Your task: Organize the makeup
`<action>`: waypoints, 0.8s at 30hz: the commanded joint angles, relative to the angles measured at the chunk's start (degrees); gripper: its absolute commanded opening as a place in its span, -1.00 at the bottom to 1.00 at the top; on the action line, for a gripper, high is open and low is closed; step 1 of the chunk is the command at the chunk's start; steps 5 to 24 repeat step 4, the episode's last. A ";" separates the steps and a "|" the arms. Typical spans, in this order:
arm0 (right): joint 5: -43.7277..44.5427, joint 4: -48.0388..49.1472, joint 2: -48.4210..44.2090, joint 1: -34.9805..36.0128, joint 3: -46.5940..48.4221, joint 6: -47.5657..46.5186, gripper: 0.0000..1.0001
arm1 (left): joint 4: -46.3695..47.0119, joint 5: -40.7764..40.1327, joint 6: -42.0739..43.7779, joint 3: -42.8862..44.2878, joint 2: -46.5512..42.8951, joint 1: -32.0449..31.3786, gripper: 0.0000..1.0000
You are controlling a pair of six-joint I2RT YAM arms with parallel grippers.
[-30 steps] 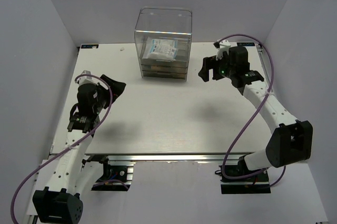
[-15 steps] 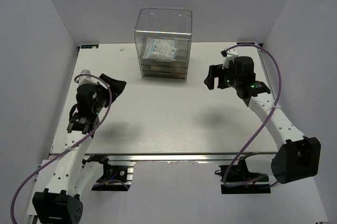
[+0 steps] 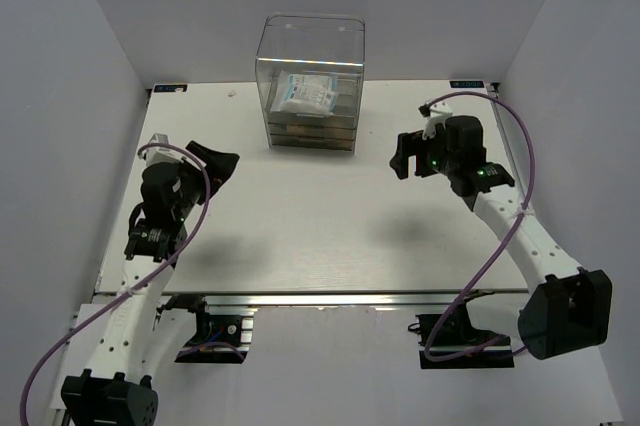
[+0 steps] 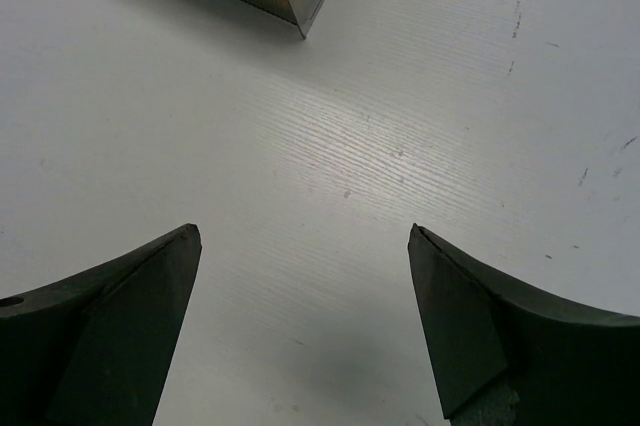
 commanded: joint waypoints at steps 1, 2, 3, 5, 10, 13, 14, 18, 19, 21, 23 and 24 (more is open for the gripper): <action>-0.14 2.06 -1.84 -0.21 -1.05 -1.80 0.79 | -0.58 0.35 -0.08 -0.45 -2.30 0.42 0.96; -0.41 2.32 -2.19 -0.21 -1.75 -3.63 0.79 | -0.84 0.17 -0.08 -0.54 -2.56 0.42 0.96; -0.41 2.76 -2.54 -0.21 -2.19 -3.82 0.79 | -0.93 0.00 -0.08 -0.54 -2.74 0.42 0.96; -0.23 3.37 -2.98 -0.21 -2.80 -4.00 0.79 | -1.19 -0.18 0.01 -0.54 -3.09 0.42 0.97; -0.23 3.37 -2.98 -0.21 -2.80 -4.00 0.79 | -1.19 -0.18 0.01 -0.54 -3.09 0.42 0.97; -0.23 3.37 -2.98 -0.21 -2.80 -4.00 0.79 | -1.19 -0.18 0.01 -0.54 -3.09 0.42 0.97; -0.23 3.37 -2.98 -0.21 -2.80 -4.00 0.79 | -1.19 -0.18 0.01 -0.54 -3.09 0.42 0.97; -0.23 3.37 -2.98 -0.21 -2.80 -4.00 0.79 | -1.19 -0.18 0.01 -0.54 -3.09 0.42 0.97; -0.23 3.37 -2.98 -0.21 -2.80 -4.00 0.79 | -1.19 -0.18 0.01 -0.54 -3.09 0.42 0.97; -0.23 3.37 -2.98 -0.21 -2.80 -4.00 0.79 | -1.19 -0.18 0.01 -0.54 -3.09 0.42 0.97; -0.23 3.37 -2.98 -0.21 -2.80 -4.00 0.79 | -1.19 -0.18 0.01 -0.54 -3.09 0.42 0.97; -0.23 3.37 -2.98 -0.21 -2.80 -4.00 0.79 | -1.19 -0.18 0.01 -0.54 -3.09 0.42 0.97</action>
